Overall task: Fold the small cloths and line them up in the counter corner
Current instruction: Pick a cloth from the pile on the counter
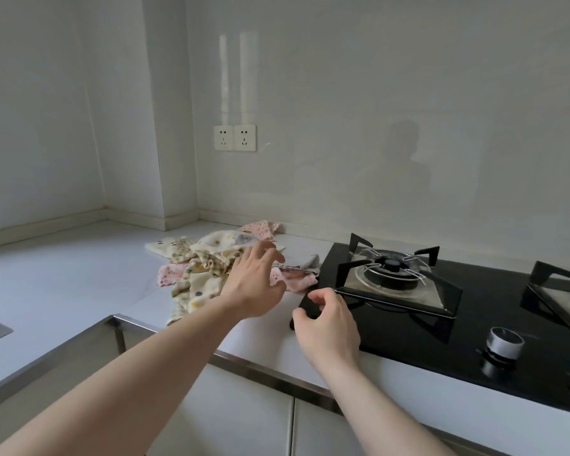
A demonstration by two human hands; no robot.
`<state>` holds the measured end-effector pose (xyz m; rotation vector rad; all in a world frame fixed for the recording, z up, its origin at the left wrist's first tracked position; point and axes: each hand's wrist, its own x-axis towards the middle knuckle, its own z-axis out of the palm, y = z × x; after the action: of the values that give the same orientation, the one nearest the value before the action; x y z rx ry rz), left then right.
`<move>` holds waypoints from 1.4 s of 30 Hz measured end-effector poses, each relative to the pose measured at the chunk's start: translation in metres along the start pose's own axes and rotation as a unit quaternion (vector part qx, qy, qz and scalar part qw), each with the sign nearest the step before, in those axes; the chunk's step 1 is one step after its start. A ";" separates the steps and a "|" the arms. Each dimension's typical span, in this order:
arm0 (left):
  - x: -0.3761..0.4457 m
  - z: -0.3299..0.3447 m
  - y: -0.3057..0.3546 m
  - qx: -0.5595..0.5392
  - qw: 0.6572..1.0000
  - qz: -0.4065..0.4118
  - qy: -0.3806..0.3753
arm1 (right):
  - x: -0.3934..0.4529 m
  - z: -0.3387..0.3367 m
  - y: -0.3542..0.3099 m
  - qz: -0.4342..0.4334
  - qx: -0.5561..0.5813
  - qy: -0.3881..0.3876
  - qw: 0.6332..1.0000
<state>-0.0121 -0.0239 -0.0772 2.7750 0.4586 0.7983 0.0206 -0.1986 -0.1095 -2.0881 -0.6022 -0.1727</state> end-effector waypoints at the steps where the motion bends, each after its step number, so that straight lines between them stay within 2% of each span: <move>1: 0.006 0.006 0.004 -0.011 1.000 -0.007 -0.008 | 0.000 0.000 0.002 0.003 0.013 0.005 1.000; 9: 0.010 0.042 0.005 -0.040 0.994 -0.052 -0.093 | 0.002 0.003 0.009 -0.015 0.026 0.019 0.999; 15: 0.006 0.036 0.009 -0.046 0.997 -0.039 -0.044 | 0.003 -0.018 0.015 -0.028 0.081 0.014 0.996; 19: 0.002 0.032 0.012 -0.039 0.999 -0.012 0.005 | 0.002 -0.041 0.034 -0.091 0.017 0.022 0.995; 24: -0.001 0.032 0.014 -0.020 0.998 0.004 -0.055 | -0.002 -0.038 0.037 -0.085 -0.068 0.014 0.994; 31: 0.002 0.036 0.011 -0.011 0.995 -0.019 -0.101 | 0.002 -0.035 0.037 -0.092 -0.143 -0.005 0.985; 35: -0.001 0.037 0.008 -0.030 0.999 0.003 -0.042 | 0.004 -0.034 0.038 -0.094 -0.148 -0.007 0.984; 38: -0.005 0.035 0.009 -0.046 0.997 0.036 0.055 | 0.005 -0.034 0.037 -0.101 -0.153 -0.005 0.983; 42: -0.008 0.032 0.008 -0.056 0.980 0.040 0.185 | 0.004 -0.033 0.036 -0.103 -0.155 -0.004 0.983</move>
<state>0.0010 -0.0381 -0.1049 2.5568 0.3520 1.3259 0.0454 -0.2405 -0.1168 -2.3213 -0.8405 -0.3986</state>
